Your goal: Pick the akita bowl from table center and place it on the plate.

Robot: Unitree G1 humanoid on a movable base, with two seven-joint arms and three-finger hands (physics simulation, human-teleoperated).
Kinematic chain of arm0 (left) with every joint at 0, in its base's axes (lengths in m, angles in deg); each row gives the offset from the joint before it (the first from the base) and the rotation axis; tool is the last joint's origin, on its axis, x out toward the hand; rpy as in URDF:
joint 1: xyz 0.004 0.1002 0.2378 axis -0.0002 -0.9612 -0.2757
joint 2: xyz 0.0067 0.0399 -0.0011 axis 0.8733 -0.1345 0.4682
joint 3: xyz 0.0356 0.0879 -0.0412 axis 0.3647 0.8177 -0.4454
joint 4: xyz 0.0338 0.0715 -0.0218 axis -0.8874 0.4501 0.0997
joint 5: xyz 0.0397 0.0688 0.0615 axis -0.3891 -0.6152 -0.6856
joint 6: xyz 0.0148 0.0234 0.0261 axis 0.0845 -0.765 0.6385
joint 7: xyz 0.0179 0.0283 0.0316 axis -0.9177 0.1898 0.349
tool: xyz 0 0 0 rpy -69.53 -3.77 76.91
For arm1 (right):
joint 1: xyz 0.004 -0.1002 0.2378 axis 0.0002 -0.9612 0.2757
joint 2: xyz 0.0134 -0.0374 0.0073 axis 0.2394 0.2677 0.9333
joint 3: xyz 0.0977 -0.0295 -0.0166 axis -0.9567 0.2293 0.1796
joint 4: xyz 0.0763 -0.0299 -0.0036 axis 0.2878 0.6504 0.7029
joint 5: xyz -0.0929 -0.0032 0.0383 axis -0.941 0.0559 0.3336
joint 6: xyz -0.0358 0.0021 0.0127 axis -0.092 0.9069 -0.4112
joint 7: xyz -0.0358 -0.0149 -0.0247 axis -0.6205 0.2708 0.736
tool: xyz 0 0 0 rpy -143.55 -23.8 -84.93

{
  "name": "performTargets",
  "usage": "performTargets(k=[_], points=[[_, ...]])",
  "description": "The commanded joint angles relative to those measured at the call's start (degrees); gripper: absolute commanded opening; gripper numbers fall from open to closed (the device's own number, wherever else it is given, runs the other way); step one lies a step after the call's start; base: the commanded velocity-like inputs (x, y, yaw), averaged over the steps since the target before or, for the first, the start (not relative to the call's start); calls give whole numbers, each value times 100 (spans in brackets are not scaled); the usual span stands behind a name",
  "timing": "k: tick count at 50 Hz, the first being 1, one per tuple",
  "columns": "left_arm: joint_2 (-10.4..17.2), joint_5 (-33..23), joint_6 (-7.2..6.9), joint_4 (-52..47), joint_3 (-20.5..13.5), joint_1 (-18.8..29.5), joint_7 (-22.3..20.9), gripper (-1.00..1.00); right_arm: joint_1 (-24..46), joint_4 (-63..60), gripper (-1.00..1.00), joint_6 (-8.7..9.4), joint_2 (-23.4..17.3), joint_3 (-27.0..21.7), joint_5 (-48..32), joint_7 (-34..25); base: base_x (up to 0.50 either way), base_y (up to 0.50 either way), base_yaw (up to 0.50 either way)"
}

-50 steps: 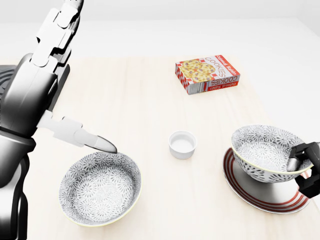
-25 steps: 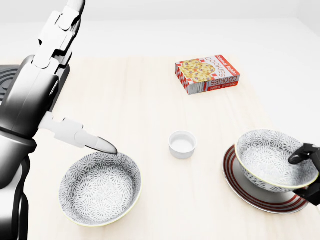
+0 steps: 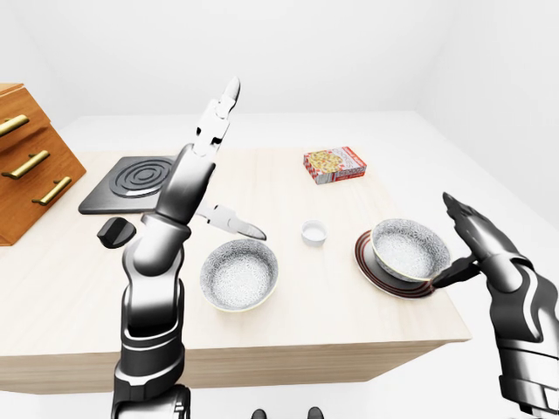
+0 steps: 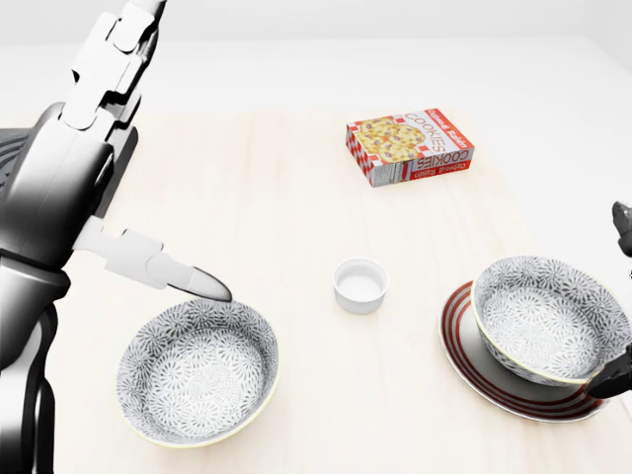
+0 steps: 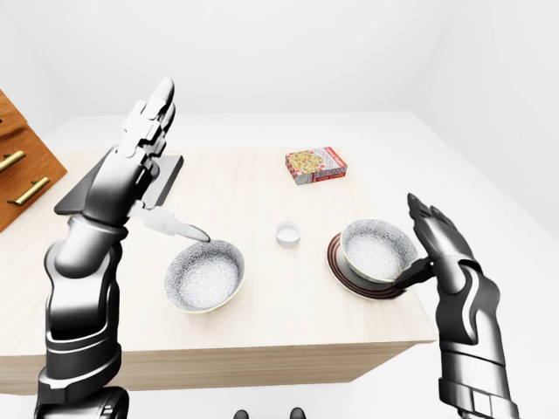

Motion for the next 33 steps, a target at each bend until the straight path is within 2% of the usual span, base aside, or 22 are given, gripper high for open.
performTargets(k=[1, 3, 6, 9, 11, 17, 19, 26, 33], points=[[62, 49, 0, -6, -37, 180, -25, 100, 491, -2497, 100, 0, 342, -63, -110, -1582, 0, 0, 0], [90, 71, 0, -20, -60, 258, -33, 100, 918, -2765, 100, 0, 358, 144, -186, -1780, 0, 0, 0], [121, 115, 0, -67, -85, 355, -26, 100, 1339, -3105, 100, 0, 433, 261, -21, -1780, 0, 0, 0], [142, 177, 0, -123, -105, 459, 12, 100, 1691, -3501, 100, 0, 720, 431, 386, -1640, 0, 0, 0], [150, 209, 0, -149, -105, 479, 40, 100, 1612, -3646, 100, 0, 858, 546, 559, -1346, 0, 0, 0], [119, 359, 0, -444, -137, 438, 143, 100, 1204, -4329, 100, 0, 1410, 452, 1829, -320, 0, 0, 0], [123, 415, 0, -473, -138, 423, 190, 100, 1047, -4472, 100, 0, 1411, 475, 2111, -86, 0, 0, 0], [84, 564, 0, -583, -123, 285, 352, 100, 544, -4786, 100, 0, 1607, 686, 2553, 369, 0, 0, 0], [107, 664, 0, -605, -167, 219, 441, 100, 526, -4818, 100, 0, 1689, 833, 2664, 565, 0, 0, 0]])
